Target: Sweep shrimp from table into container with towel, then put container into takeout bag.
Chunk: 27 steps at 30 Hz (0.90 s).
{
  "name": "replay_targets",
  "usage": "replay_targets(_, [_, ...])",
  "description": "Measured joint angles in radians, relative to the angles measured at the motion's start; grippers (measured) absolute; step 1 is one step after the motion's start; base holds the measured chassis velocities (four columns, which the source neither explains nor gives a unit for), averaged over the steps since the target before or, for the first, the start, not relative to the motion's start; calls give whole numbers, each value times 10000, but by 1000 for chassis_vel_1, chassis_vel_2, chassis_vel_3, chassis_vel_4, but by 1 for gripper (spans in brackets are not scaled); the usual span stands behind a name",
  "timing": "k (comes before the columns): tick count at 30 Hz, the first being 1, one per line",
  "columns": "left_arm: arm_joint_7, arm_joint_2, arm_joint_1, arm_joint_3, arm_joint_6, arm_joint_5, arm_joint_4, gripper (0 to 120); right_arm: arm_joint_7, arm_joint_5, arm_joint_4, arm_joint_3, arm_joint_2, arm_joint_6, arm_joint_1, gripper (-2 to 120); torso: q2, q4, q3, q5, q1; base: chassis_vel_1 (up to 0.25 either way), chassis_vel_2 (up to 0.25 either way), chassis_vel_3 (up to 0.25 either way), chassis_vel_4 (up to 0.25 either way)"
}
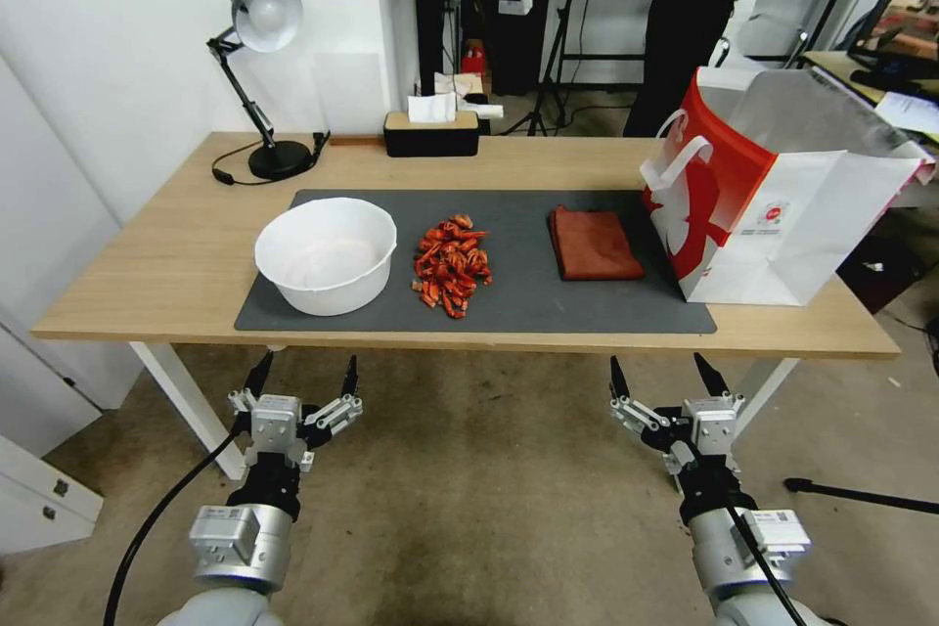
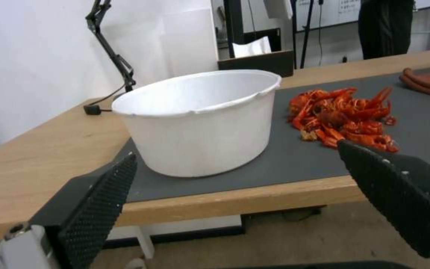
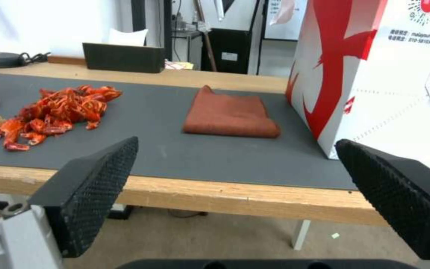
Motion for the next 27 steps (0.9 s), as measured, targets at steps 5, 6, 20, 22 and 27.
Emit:
replay_targets(5, [0,0,0,0,0,0,0,100,0,1,0,0,0,0,0,100,0,0,0,0,0,0,0,0,0])
replay_targets(6, [0,0,0,0,0,0,0,100,0,1,0,0,0,0,0,100,0,0,0,0,0,0,0,0,0])
replay_targets(20, [0,0,1,0,0,0,0,100,0,0,0,0,0,0,0,100,0,0,0,0,1,0,0,0,0])
replay_targets(22, [0,0,0,0,0,0,0,100,0,0,0,0,0,0,0,100,0,0,0,0,0,0,0,0,0])
replay_targets(27, [-22,11,-28,1,15,-40,0,100,0,3,0,-1,-1,-2,1,100,0,1,0,-1,0,0,0,0,0])
